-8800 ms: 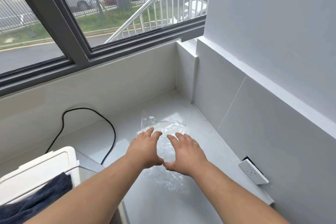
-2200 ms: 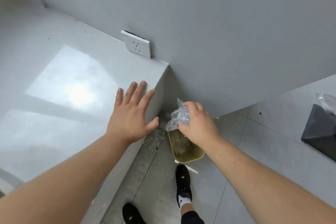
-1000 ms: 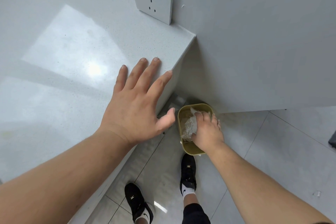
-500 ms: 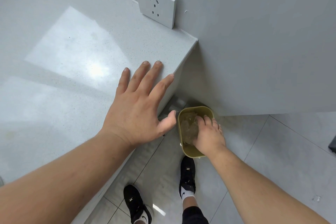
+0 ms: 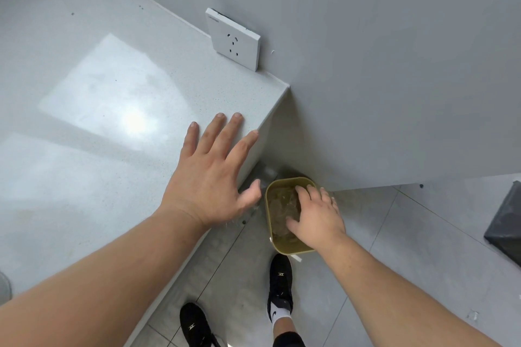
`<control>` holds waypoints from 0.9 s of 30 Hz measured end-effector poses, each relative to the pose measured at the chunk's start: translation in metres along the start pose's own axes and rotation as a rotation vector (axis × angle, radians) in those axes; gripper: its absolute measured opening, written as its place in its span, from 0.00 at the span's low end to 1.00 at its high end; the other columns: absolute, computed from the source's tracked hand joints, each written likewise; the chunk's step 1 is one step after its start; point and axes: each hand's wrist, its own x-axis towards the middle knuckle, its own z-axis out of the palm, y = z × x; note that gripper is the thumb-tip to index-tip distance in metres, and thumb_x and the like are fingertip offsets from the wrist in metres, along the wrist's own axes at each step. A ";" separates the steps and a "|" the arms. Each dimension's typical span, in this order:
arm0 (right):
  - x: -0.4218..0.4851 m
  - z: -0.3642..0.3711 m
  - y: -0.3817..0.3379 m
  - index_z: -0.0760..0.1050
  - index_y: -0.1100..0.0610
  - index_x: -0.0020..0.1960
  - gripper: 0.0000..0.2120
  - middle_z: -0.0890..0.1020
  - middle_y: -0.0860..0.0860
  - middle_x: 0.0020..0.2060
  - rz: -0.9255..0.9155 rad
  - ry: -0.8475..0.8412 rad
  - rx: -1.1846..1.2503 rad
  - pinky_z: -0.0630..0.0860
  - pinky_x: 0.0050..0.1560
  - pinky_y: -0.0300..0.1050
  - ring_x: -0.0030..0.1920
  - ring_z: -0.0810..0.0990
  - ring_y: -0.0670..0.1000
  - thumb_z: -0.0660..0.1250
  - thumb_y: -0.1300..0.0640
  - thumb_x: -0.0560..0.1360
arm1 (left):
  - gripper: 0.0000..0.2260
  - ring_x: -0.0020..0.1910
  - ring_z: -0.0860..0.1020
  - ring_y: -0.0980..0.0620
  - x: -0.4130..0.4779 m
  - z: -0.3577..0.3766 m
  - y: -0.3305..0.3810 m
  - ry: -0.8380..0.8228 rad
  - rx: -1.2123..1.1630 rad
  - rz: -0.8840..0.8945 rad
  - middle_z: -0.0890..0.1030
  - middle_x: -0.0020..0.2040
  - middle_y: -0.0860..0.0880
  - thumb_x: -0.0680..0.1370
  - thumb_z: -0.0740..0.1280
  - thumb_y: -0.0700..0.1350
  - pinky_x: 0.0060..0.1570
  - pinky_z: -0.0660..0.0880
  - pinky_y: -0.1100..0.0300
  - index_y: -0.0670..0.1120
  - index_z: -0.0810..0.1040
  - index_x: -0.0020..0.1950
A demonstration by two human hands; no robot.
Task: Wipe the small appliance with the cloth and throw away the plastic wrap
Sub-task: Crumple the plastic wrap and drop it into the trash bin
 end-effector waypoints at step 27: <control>-0.099 -0.174 -0.026 0.50 0.43 0.82 0.39 0.58 0.51 0.83 -0.145 0.295 -0.023 0.54 0.80 0.61 0.83 0.52 0.59 0.49 0.27 0.75 | 0.40 0.85 0.48 0.45 -0.002 -0.075 0.009 -0.196 -0.049 -0.101 0.49 0.86 0.50 0.76 0.47 0.75 0.82 0.47 0.40 0.59 0.51 0.84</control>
